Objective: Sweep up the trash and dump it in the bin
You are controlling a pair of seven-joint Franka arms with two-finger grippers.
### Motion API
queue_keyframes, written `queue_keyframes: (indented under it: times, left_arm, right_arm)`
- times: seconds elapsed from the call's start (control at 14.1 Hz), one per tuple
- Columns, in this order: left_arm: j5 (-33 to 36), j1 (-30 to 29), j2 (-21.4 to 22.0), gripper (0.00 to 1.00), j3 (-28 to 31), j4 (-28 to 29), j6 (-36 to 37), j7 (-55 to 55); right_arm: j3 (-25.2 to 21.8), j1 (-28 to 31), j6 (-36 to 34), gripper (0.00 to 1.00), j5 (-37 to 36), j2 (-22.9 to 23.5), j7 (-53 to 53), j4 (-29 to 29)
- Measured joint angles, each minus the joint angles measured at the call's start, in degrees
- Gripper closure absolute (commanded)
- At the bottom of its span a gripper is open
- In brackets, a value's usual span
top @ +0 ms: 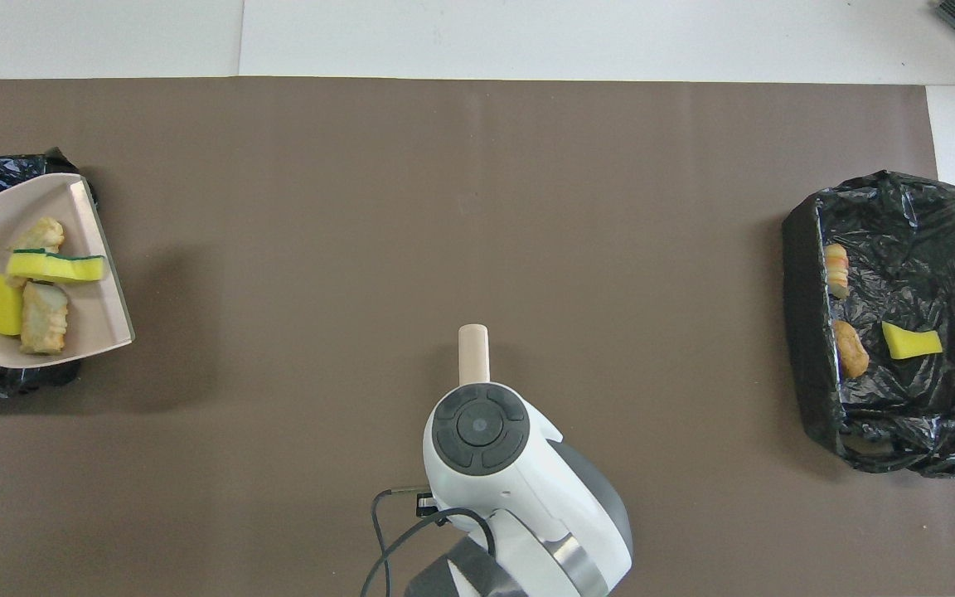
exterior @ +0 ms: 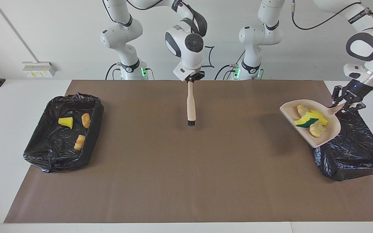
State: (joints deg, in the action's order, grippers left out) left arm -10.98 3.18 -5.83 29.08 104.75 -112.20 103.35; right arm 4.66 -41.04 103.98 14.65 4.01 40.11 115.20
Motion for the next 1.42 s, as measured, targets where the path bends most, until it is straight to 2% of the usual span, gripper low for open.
queue_keyframes:
  times: [0.28,0.5,0.71,0.92,1.27,1.42]
  left_arm:
    - [0.1,-3.6,-11.8,1.0,2.5,-14.6,0.6,11.3]
    - [4.8,-5.2,-16.1,1.0,3.2,-19.9,-2.0,17.2]
    - [14.8,-4.8,-16.9,1.0,3.0,-20.6,-6.4,17.5]
    - [23.8,-3.3,-17.0,1.0,2.9,-20.6,-6.7,17.5]
    - [31.0,-2.9,-17.0,1.0,3.2,-20.5,-6.6,15.3]
    - [33.5,-2.9,-17.0,1.0,3.4,-20.7,-6.6,14.0]
  right_arm:
    - [-0.2,-1.1,3.3,1.0,0.0,0.2,0.1,4.0]
    - [-0.2,-1.1,4.1,1.0,0.6,0.3,0.1,5.4]
    - [-0.2,-1.5,6.1,1.0,1.6,0.3,0.0,7.1]
    - [-0.1,-3.2,6.9,1.0,2.1,0.3,0.0,8.2]
    - [-0.1,-3.5,7.3,1.0,3.9,0.3,-0.4,8.6]
    - [-0.2,-3.4,10.1,1.0,4.8,0.3,-1.4,9.4]
